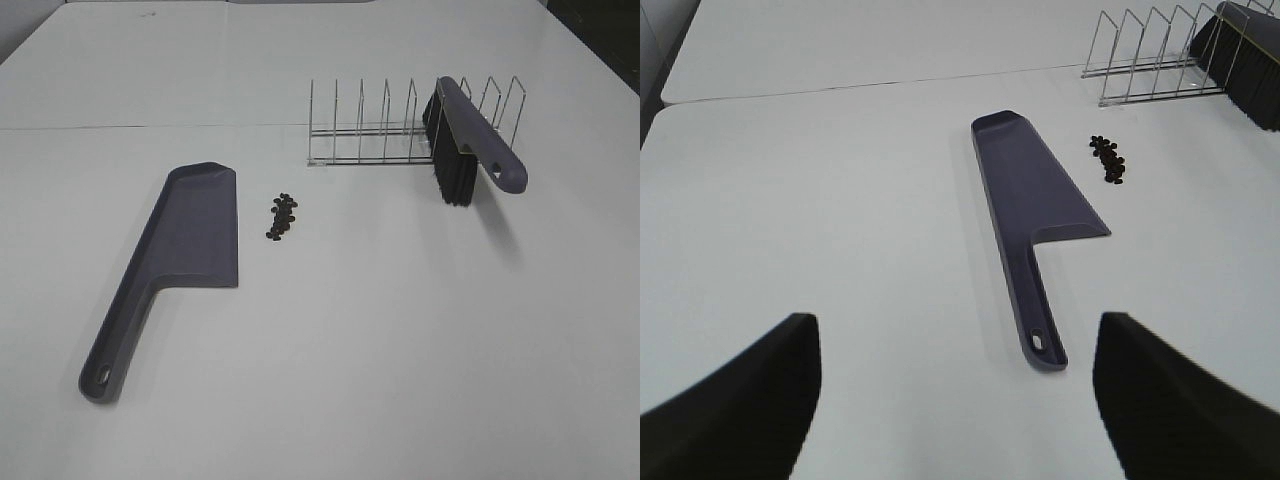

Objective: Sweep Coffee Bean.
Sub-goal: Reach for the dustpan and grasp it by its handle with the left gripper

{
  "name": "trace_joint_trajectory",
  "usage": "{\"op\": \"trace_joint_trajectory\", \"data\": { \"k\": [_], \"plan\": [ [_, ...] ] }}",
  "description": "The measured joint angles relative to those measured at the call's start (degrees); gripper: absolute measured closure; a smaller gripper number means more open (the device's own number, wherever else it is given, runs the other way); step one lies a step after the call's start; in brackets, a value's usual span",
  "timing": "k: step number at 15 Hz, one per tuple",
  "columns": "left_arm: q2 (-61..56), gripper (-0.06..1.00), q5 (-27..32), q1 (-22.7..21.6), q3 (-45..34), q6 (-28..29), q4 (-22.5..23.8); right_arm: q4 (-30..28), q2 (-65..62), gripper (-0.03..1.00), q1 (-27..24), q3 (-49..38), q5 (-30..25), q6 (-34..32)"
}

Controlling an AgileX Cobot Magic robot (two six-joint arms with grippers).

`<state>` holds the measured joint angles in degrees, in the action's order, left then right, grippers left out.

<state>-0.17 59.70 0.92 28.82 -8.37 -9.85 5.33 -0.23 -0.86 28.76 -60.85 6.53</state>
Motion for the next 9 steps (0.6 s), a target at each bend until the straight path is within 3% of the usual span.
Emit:
{"op": "trace_joint_trajectory", "data": {
  "k": [9],
  "plan": [
    [0.0, 0.23, 0.0, 0.0, 0.0, 0.0, 0.0, 0.06, 0.0, 0.23, 0.0, 0.0, 0.0, 0.0]
  ]
}}
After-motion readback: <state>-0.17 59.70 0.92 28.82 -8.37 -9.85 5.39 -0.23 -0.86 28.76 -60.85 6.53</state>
